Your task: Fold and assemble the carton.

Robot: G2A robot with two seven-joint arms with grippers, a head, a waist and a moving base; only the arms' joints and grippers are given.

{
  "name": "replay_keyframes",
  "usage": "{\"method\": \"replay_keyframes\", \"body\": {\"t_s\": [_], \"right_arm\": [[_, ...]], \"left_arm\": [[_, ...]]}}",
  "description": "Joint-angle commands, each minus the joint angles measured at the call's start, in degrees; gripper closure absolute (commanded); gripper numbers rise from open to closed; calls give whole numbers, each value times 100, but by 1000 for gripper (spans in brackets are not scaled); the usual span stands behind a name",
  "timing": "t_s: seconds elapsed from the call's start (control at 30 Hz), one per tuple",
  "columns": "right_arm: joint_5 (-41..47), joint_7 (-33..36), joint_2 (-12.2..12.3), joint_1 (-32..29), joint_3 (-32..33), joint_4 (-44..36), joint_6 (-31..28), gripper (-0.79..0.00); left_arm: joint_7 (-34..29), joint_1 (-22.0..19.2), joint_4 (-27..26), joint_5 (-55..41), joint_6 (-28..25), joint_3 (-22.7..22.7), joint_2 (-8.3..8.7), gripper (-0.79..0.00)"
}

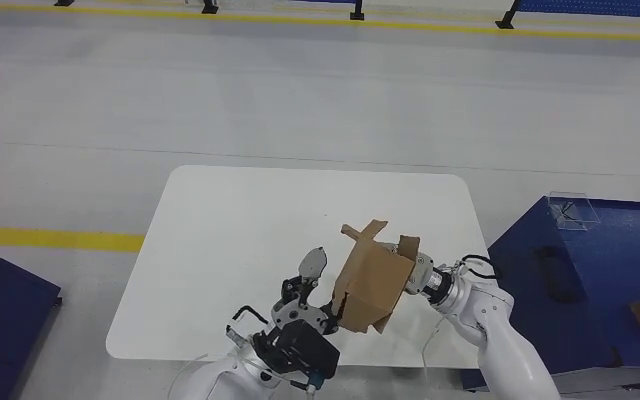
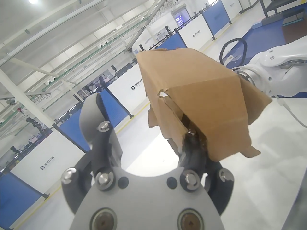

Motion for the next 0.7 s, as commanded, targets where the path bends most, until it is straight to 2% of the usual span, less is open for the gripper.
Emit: {"method": "replay_keyframes", "body": {"t_s": [0.0, 0.07, 0.13, 0.17, 0.2, 0.23, 0.57, 0.67], "right_arm": [[-14, 19, -1, -8, -8, -15, -22, 0], [-40, 34, -2, -9, -28, -21, -38, 0], [-107, 14, -3, 0, -67, -37, -31, 0], [-141, -3, -1, 6, -89, -43, 12, 0], [-141, -3, -1, 6, -89, -43, 12, -185], [-141, -3, -1, 6, -89, -43, 12, -785], [-213, -76, 1, -4, -64, -45, -101, -785], [-454, -31, 29, 39, 135, 34, -307, -785]], "left_arm": [[25, -4, 16, -84, -48, -13, -8, -372], [44, -10, 24, -115, -80, -38, -13, -323], [65, -7, 30, -148, -98, -63, -18, 0], [91, -7, 24, -159, -97, -77, -21, 0], [113, -3, 23, -169, -100, -93, -23, 0], [137, 0, 23, -170, -115, -108, -23, 0], [88, 15, 40, -203, -102, -149, -26, 0], [-239, 23, 4, -1038, -251, -308, -54, 0]]}}
